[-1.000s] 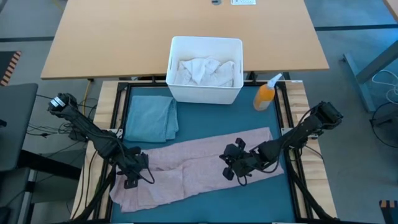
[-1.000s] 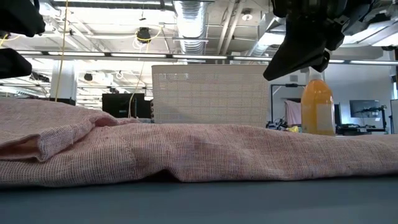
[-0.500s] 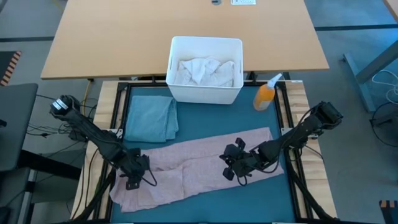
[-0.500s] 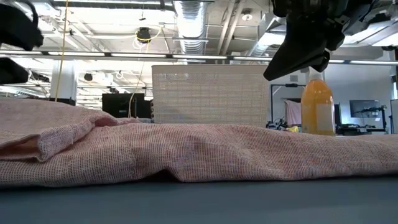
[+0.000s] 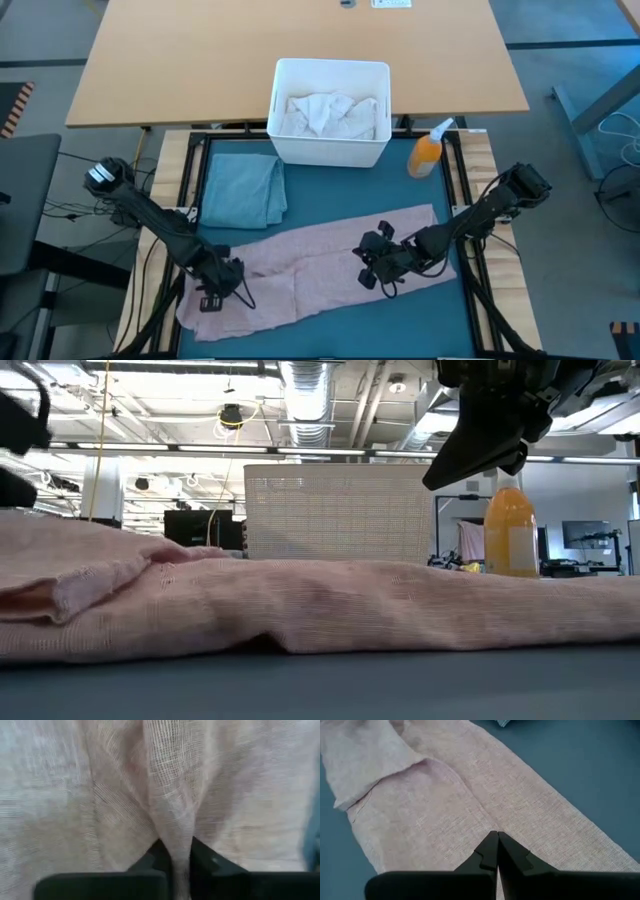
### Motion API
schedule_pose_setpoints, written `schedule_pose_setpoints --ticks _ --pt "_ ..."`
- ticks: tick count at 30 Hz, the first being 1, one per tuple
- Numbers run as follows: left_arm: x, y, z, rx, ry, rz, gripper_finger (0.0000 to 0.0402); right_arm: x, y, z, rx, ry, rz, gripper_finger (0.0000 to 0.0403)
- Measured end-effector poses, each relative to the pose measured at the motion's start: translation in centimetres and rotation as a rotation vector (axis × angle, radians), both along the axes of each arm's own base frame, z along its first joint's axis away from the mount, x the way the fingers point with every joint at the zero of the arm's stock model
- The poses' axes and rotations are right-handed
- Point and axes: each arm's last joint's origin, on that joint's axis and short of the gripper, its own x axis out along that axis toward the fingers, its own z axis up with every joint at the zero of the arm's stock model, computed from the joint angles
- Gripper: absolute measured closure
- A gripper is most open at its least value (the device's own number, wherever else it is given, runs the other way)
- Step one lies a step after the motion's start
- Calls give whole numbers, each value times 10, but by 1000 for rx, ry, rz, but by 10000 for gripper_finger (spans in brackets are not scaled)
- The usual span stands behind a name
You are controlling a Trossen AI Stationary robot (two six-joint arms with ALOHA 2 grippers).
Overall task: Fold Laundry from Bin
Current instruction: Fold the pink shirt
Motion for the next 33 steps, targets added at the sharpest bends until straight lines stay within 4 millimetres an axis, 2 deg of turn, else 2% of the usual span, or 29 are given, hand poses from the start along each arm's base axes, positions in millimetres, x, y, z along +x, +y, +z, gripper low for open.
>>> schedule_pose_setpoints --ticks 6,11,17,25,33 --pt "0 0 27 -83 -86 -9 394 1 -2 0 0 0 -8 372" --pt "-3 1 28 -91 -50 27 396 1 -2 0 0 0 -8 372" --pt "-1 0 21 -75 0 42 344 1 -2 0 0 1 -6 372" --pt "3 3 22 -95 -3 60 269 0 -2 0 -4 7 -5 372" --pt "3 3 25 -89 -10 29 242 1 -2 0 -14 10 2 372"
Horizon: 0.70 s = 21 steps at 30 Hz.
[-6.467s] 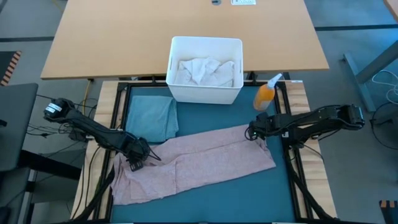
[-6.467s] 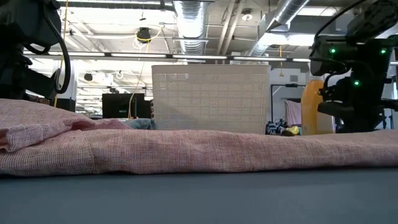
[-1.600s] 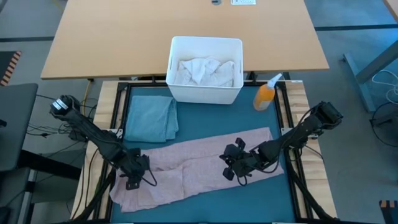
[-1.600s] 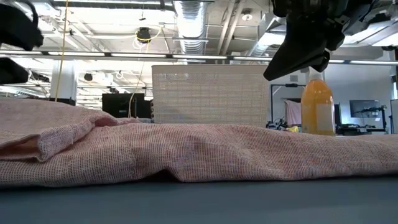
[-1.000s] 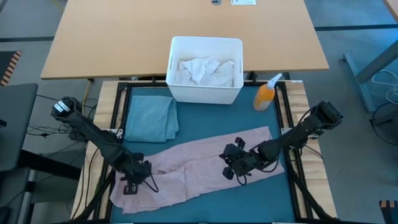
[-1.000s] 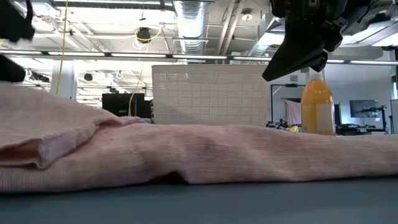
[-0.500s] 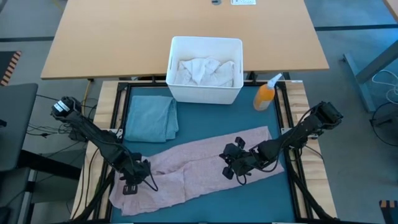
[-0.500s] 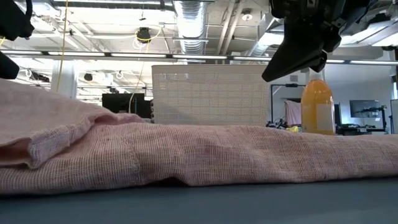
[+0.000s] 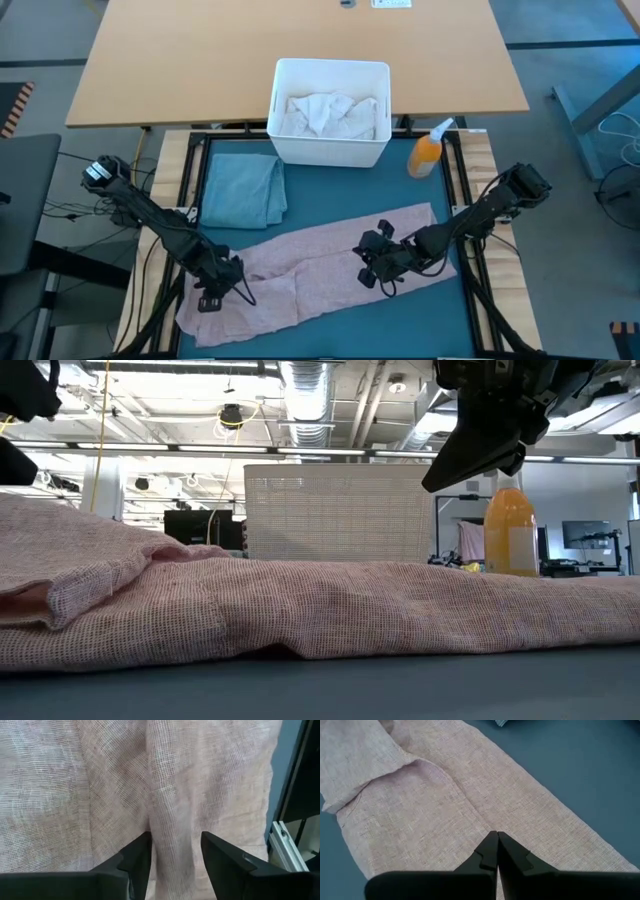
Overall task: Fold Laundry from Bin
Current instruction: Fold the pink shirt
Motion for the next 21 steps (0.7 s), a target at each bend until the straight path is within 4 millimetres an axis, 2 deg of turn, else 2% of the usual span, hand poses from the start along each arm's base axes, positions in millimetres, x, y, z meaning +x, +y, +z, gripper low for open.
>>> schedule_pose_setpoints --ticks 4,14,17,21 --pt "5 -2 9 -17 -34 -13 243 1 -2 0 -1 1 -6 372" --pt "2 0 9 7 2 -5 251 2 -3 0 0 1 -9 372" --pt "2 0 9 11 -4 -14 285 2 -3 0 0 1 -9 372" --pt "2 0 9 14 -14 -42 372 2 -3 0 0 1 -9 372"
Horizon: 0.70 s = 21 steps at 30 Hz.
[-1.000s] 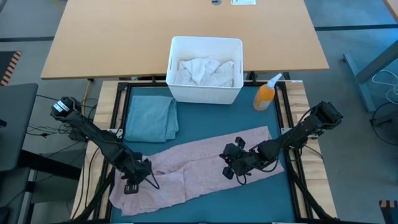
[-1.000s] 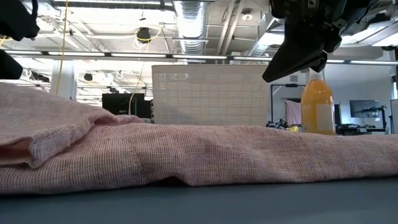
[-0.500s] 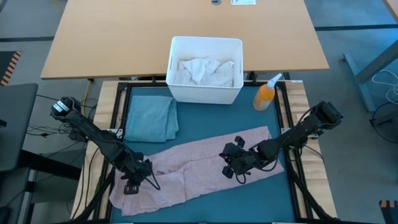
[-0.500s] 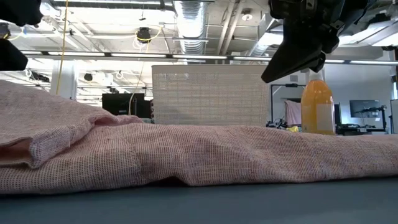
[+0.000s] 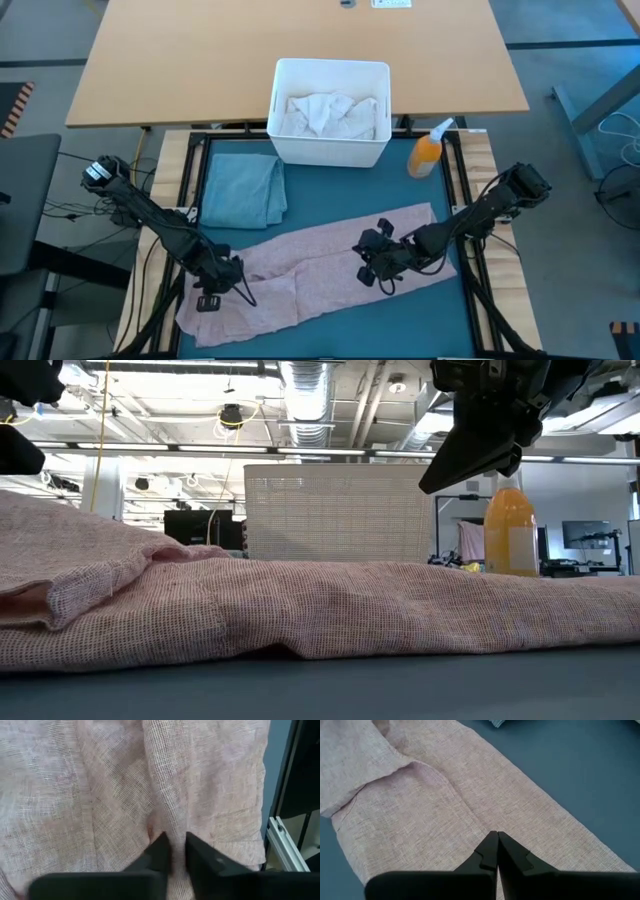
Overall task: Fold Laundry from Bin
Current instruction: Fold the pink shirt
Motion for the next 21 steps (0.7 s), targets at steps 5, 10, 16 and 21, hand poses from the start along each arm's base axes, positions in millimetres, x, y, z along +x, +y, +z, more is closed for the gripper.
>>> schedule_pose_setpoints --ticks 5,10,16,21 --pt "4 -3 8 -17 -47 -40 399 0 0 0 0 0 0 372" --pt "10 -6 36 8 -124 -78 401 0 0 0 0 0 0 372" --pt "-2 8 41 212 -2 -25 401 0 0 0 0 0 0 372" --pt "-8 17 16 246 78 29 401 0 0 0 10 -3 -9 372"
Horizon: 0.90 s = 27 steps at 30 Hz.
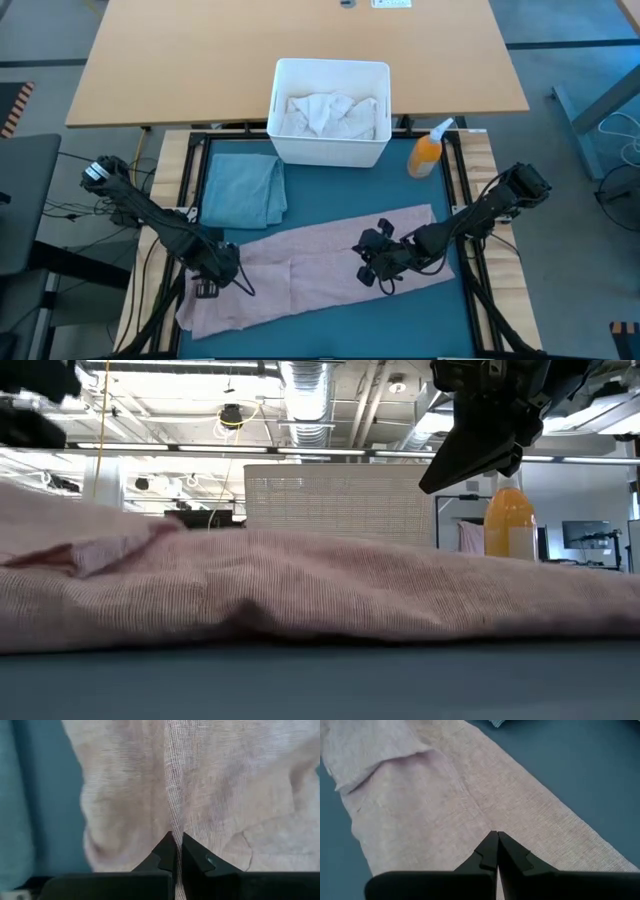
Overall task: Fold Laundry from Bin
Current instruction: Fold the pink shirt
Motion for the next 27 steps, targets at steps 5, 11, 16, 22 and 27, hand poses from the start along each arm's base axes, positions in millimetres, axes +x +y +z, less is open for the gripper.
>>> schedule_pose_setpoints --ticks 5,11,16,22,27 --pt "-3 2 -30 -69 31 30 398 0 0 0 43 -8 -41 372" --pt "-9 7 -39 -28 75 57 361 -3 -4 -13 77 70 -138 372" --pt "-14 12 -32 4 160 58 326 8 -11 -56 70 256 -170 377" --pt "-17 23 6 169 206 112 310 9 -29 -60 88 341 -245 377" --pt "5 18 18 282 -130 81 309 -10 -36 -24 181 324 -333 356"
